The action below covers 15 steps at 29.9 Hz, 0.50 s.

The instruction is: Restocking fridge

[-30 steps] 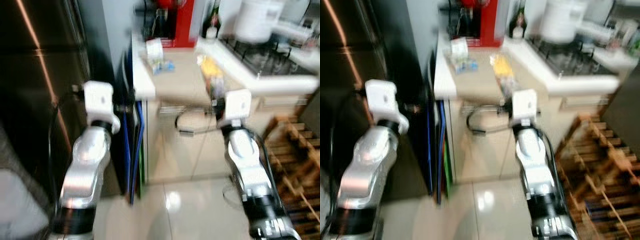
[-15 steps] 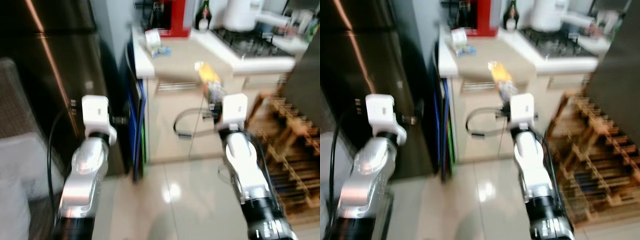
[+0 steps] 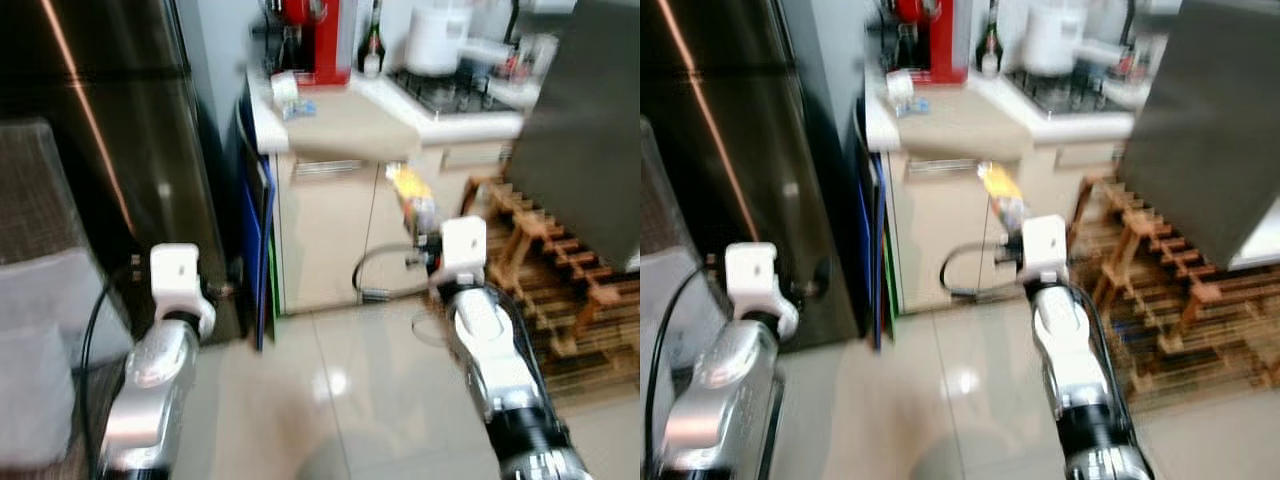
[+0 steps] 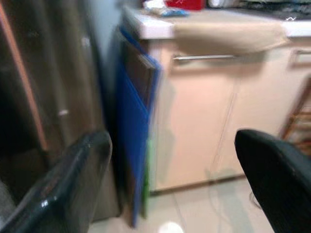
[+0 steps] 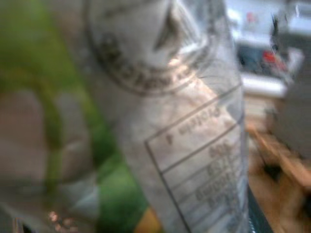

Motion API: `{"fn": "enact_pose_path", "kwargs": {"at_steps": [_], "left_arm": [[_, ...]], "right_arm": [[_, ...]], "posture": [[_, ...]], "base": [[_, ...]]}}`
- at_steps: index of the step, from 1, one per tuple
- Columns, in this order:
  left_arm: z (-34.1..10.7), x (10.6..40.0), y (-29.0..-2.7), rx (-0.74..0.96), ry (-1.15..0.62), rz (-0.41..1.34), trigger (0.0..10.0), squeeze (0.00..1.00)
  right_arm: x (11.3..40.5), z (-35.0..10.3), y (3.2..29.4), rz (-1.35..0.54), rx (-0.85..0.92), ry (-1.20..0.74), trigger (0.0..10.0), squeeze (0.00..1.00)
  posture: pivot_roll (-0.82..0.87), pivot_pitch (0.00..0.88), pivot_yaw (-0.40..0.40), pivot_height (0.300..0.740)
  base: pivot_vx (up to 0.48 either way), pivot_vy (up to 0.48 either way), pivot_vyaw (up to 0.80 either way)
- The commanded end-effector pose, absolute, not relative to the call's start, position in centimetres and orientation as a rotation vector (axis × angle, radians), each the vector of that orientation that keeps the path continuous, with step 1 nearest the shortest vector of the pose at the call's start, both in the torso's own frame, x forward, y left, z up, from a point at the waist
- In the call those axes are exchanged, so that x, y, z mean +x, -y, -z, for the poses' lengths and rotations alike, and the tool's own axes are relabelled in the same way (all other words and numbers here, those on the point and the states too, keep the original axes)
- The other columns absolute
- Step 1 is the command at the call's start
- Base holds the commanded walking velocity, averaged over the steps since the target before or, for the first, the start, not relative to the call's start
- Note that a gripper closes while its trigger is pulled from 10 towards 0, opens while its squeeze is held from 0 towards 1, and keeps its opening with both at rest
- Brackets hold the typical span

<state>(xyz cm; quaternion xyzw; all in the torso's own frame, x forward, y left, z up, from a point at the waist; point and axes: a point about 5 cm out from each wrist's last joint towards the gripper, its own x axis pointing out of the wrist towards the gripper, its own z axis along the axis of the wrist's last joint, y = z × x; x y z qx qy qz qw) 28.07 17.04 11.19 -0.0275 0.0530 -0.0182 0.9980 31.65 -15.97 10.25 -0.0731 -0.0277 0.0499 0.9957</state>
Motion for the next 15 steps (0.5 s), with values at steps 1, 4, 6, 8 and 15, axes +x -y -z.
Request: {"fn": "enact_pose_path", "kwargs": {"at_steps": [1, 4, 6, 8, 15], "left_arm": [[-12.0, 28.4, -16.2, -0.047, -0.074, 0.073, 10.0, 0.0], [-11.9, 28.5, -15.6, -0.044, -0.065, 0.09, 10.0, 0.0], [-11.9, 28.7, -15.4, -0.044, -0.066, 0.09, 10.0, 0.0], [-12.0, 28.9, -15.5, -0.047, -0.058, 0.083, 10.0, 0.0], [-11.4, 28.9, -16.9, -0.037, -0.073, 0.022, 10.0, 0.0]], "right_arm": [[32.0, -11.0, 16.1, -0.097, -0.14, 0.077, 0.0, 0.0], [31.9, -10.7, 16.0, -0.101, -0.149, 0.071, 0.0, 0.0], [31.9, -10.7, 15.8, -0.103, -0.145, 0.069, 0.0, 0.0], [31.8, -10.6, 15.6, -0.107, -0.144, 0.069, 0.0, 0.0], [31.8, -10.0, 15.2, -0.118, -0.132, 0.049, 0.0, 0.0]], "posture": [[-0.09, 0.0, 0.041, 0.74], [-0.1, 0.0, 0.04, 0.74], [-0.1, 0.0, 0.033, 0.74], [-0.09, 0.0, 0.024, 0.74], [-0.07, 0.0, 0.015, 0.74]], "base": [[0.0, -0.469, 0.0], [0.0, -0.465, 0.0], [0.0, -0.461, 0.0], [0.0, -0.459, 0.0], [0.0, -0.448, 0.0]]}}
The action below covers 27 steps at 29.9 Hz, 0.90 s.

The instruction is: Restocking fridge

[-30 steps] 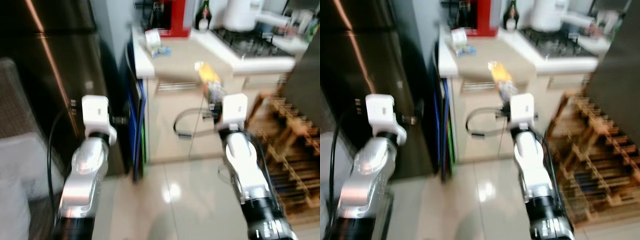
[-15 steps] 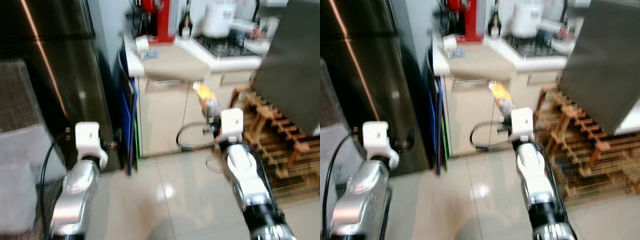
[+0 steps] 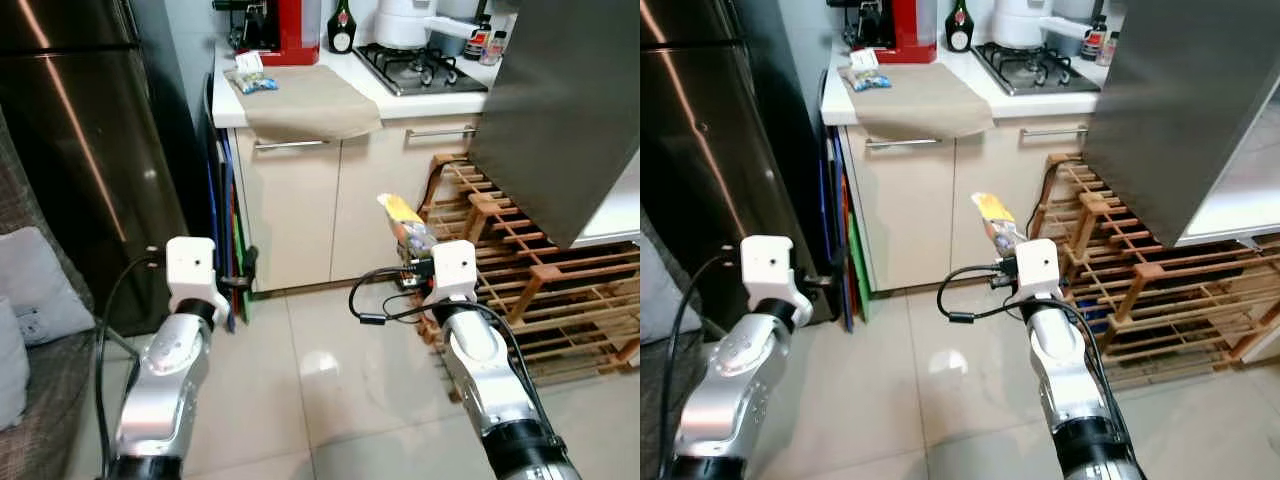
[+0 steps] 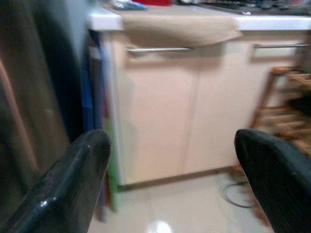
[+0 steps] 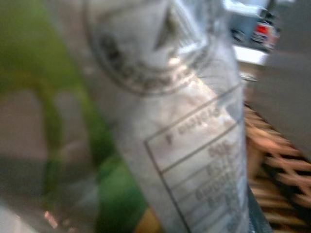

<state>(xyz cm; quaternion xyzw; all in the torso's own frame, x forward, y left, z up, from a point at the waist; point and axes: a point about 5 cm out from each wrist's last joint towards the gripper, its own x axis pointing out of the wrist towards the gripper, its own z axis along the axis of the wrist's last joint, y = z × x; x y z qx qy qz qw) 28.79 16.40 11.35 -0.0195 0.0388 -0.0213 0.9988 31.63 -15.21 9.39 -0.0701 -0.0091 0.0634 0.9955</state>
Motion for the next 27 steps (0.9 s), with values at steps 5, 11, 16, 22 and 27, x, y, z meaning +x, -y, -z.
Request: {"fn": "enact_pose_path", "kwargs": {"at_steps": [5, 11, 16, 22, 27], "left_arm": [[-11.1, 29.0, -17.6, -0.046, -0.083, -0.013, 10.0, 0.0], [-11.8, 29.4, -17.1, -0.064, -0.052, 0.046, 10.0, 0.0], [-12.0, 29.9, -17.2, -0.036, -0.039, 0.017, 10.0, 0.0], [-11.7, 30.6, -17.6, -0.034, -0.052, -0.023, 10.0, 0.0], [-11.5, 30.8, -17.8, -0.031, -0.063, -0.024, 10.0, 0.0]], "right_arm": [[32.1, -9.9, 14.8, -0.122, -0.129, 0.049, 0.0, 0.0], [32.4, -10.1, 14.6, -0.125, -0.133, 0.058, 0.0, 0.0], [32.4, -10.0, 15.1, -0.12, -0.153, 0.063, 0.0, 0.0], [32.1, -9.8, 15.9, -0.098, -0.17, 0.067, 0.0, 0.0], [32.1, -9.6, 16.4, -0.061, -0.175, 0.065, 0.0, 0.0]], "posture": [[-0.06, 0.0, 0.009, 0.74], [-0.06, 0.0, 0.004, 0.74], [-0.08, 0.0, 0.006, 0.74], [-0.09, 0.0, 0.018, 0.74], [-0.1, 0.0, 0.037, 0.74]], "base": [[0.0, -0.436, 0.0], [0.047, -0.427, 0.0], [0.335, -0.338, 0.0], [0.338, -0.337, 0.0], [0.338, -0.338, 0.31]]}}
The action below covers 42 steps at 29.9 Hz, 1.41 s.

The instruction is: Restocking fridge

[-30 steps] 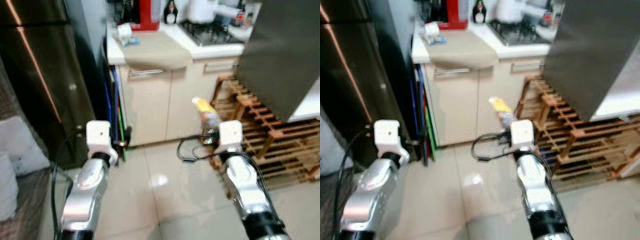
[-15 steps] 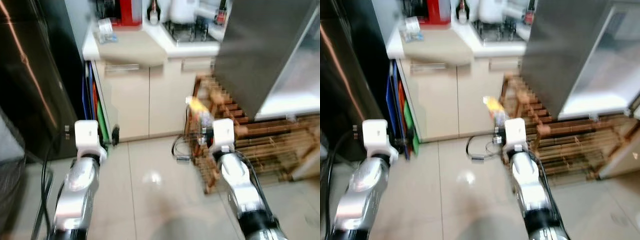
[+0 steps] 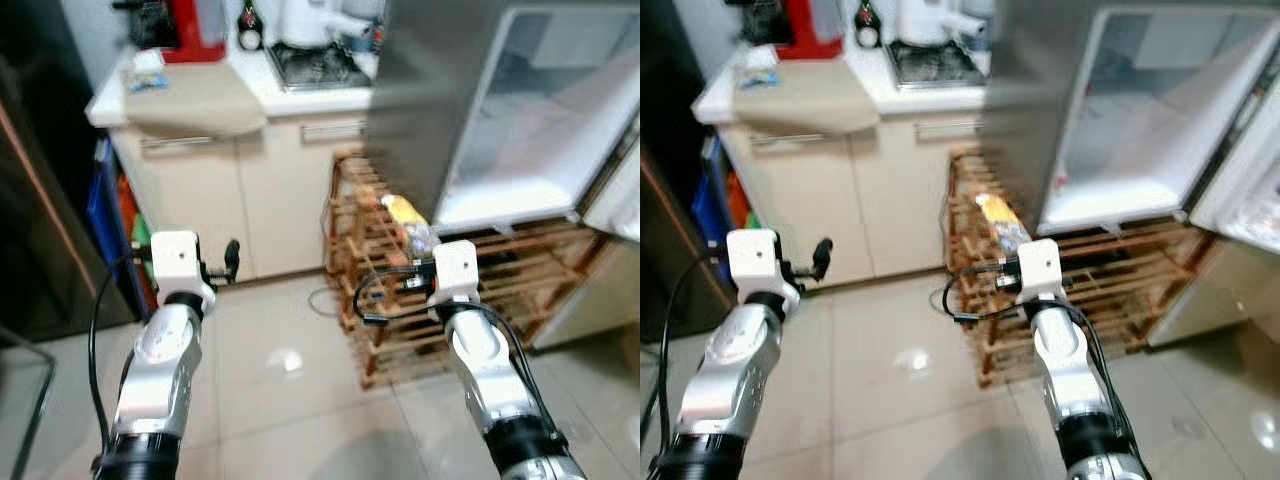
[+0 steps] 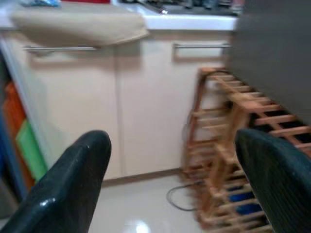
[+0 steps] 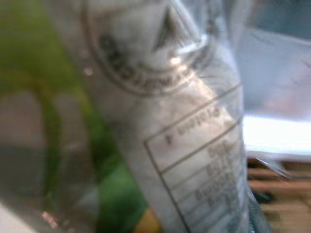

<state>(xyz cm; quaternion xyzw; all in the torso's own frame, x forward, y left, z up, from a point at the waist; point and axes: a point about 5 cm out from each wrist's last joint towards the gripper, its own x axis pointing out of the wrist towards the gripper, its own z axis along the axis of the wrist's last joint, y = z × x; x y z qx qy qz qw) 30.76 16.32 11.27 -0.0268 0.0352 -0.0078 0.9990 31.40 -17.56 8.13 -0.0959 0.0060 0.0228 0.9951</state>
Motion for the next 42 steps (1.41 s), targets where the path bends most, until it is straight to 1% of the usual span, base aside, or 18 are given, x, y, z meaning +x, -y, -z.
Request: {"fn": "enact_pose_path", "kwargs": {"at_steps": [1, 4, 10, 13, 17, 22, 23, 36, 42], "left_arm": [[-11.5, 30.8, -17.7, -0.029, -0.061, -0.018, 10.0, 0.0], [-11.7, 31.0, -17.4, -0.02, -0.049, 0.001, 10.0, 0.0], [-12.6, 31.1, -16.2, 0.005, 0.005, 0.087, 10.0, 0.0], [-13.0, 30.9, -15.2, -0.007, 0.035, 0.167, 10.0, 0.0], [-13.2, 30.9, -14.6, -0.013, 0.047, 0.199, 10.0, 0.0], [-13.4, 31.0, -14.3, -0.016, 0.055, 0.214, 10.0, 0.0], [-13.6, 31.0, -14.3, -0.037, 0.065, 0.218, 10.0, 0.0], [-13.6, 31.1, -14.3, -0.034, 0.069, 0.201, 10.0, 0.0], [-13.9, 30.7, -13.3, -0.009, 0.096, 0.252, 10.0, 0.0]], "right_arm": [[32.1, -9.6, 16.5, -0.054, -0.172, 0.068, 0.0, 0.0], [32.1, -9.7, 16.5, -0.045, -0.169, 0.071, 0.0, 0.0], [31.9, -9.5, 16.5, -0.04, -0.177, 0.076, 0.0, 0.0], [31.7, -9.3, 16.6, -0.037, -0.183, 0.076, 0.0, 0.0], [31.6, -9.3, 16.7, -0.037, -0.186, 0.078, 0.0, 0.0], [31.5, -9.3, 16.8, -0.037, -0.191, 0.082, 0.0, 0.0], [31.5, -9.3, 16.8, -0.035, -0.19, 0.082, 0.0, 0.0], [31.7, -9.5, 17.4, -0.003, -0.192, 0.086, 0.0, 0.0], [31.7, -9.6, 17.7, -0.004, -0.201, 0.089, 0.0, 0.0]], "posture": [[-0.1, 0.0, 0.038, 0.74], [-0.1, 0.0, 0.041, 0.74], [-0.1, 0.0, 0.045, 0.74], [-0.1, 0.0, 0.048, 0.74], [-0.11, 0.0, 0.05, 0.74], [-0.11, 0.0, 0.051, 0.74], [-0.11, 0.0, 0.052, 0.74], [-0.12, 0.0, 0.053, 0.74], [-0.12, 0.0, 0.048, 0.74]], "base": [[0.334, -0.341, 0.77], [0.334, -0.341, 0.76], [0.328, -0.347, 0.0], [0.305, -0.366, 0.0], [0.146, -0.187, 0.0], [0.0, 0.0, 0.0], [0.0, -0.266, 0.0], [0.315, -0.359, 0.0], [0.234, -0.394, 0.0]]}}
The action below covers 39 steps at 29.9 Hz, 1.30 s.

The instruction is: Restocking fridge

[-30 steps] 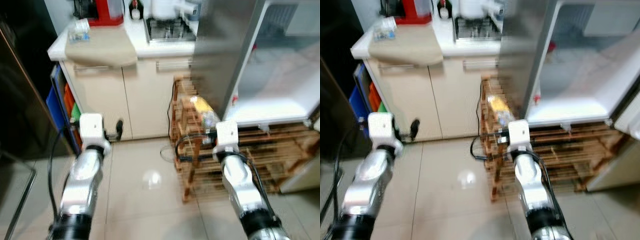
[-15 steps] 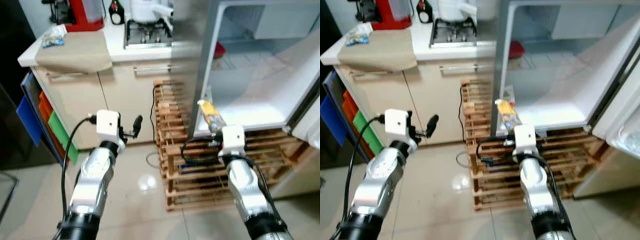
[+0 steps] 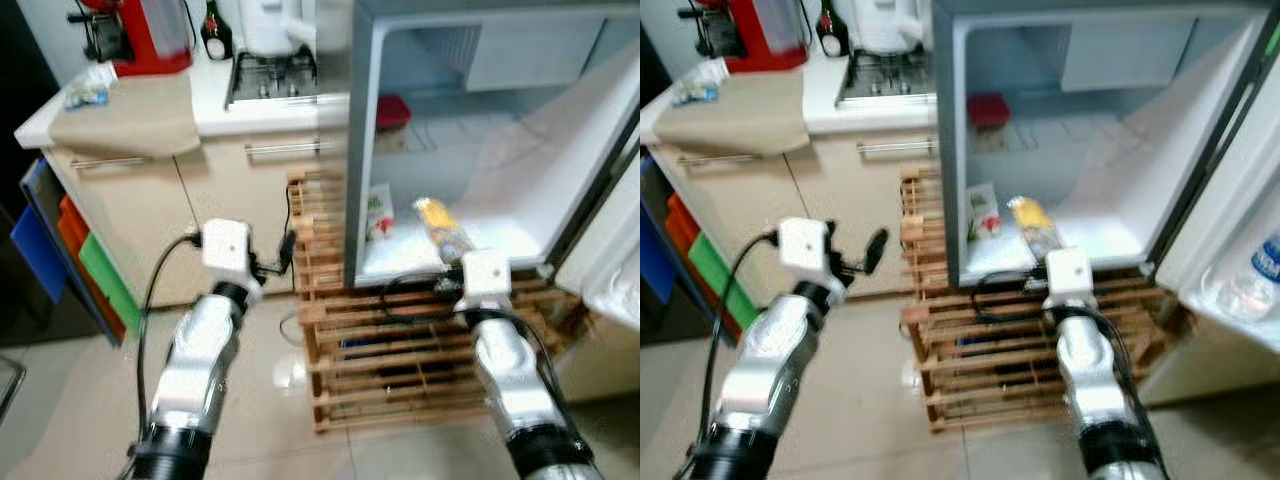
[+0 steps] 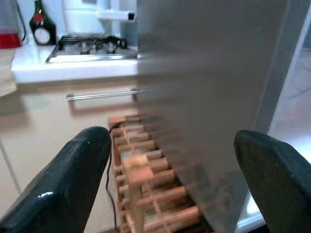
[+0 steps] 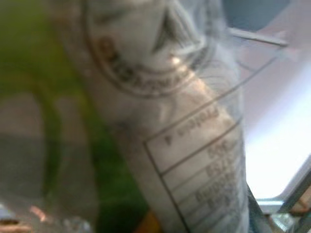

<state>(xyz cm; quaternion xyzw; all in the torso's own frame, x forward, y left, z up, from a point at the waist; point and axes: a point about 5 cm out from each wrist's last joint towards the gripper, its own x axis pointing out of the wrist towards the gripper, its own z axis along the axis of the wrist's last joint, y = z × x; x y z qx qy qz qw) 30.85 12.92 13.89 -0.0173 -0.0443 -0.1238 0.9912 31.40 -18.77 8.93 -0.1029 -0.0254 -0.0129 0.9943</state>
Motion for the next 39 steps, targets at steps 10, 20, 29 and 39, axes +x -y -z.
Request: {"fn": "enact_pose_path", "kwargs": {"at_steps": [10, 20, 29, 39], "left_arm": [[-14.4, 30.7, -12.8, -0.007, 0.115, 0.264, 10.0, 0.0], [-16.9, 31.2, -13.7, 0.044, 0.121, 0.369, 10.0, 0.0], [-16.2, 29.4, -11.5, 0.028, 0.099, 0.481, 10.0, 0.0], [-16.7, 26.9, -9.8, 0.042, 0.091, 0.575, 10.0, 0.0]], "right_arm": [[32.1, -9.7, 17.8, 0.007, -0.154, 0.07, 0.0, 0.0], [35.7, -12.6, 13.9, -0.095, 0.022, 0.032, 0.0, 0.0], [36.0, -11.6, 11.4, -0.233, -0.42, 0.046, 0.0, 0.0], [37.2, -13.3, 11.0, -0.106, -0.856, 0.224, 0.0, 0.0]], "posture": [[-0.12, 0.0, 0.049, 0.74], [-0.08, 0.0, 0.034, 0.74], [-0.05, 0.0, -0.005, 0.74], [0.01, 0.045, 0.002, 0.74]], "base": [[0.0, -0.439, 0.0], [0.0, 0.0, 0.0], [0.0, 0.0, 0.0], [0.0, 0.0, 0.0]]}}
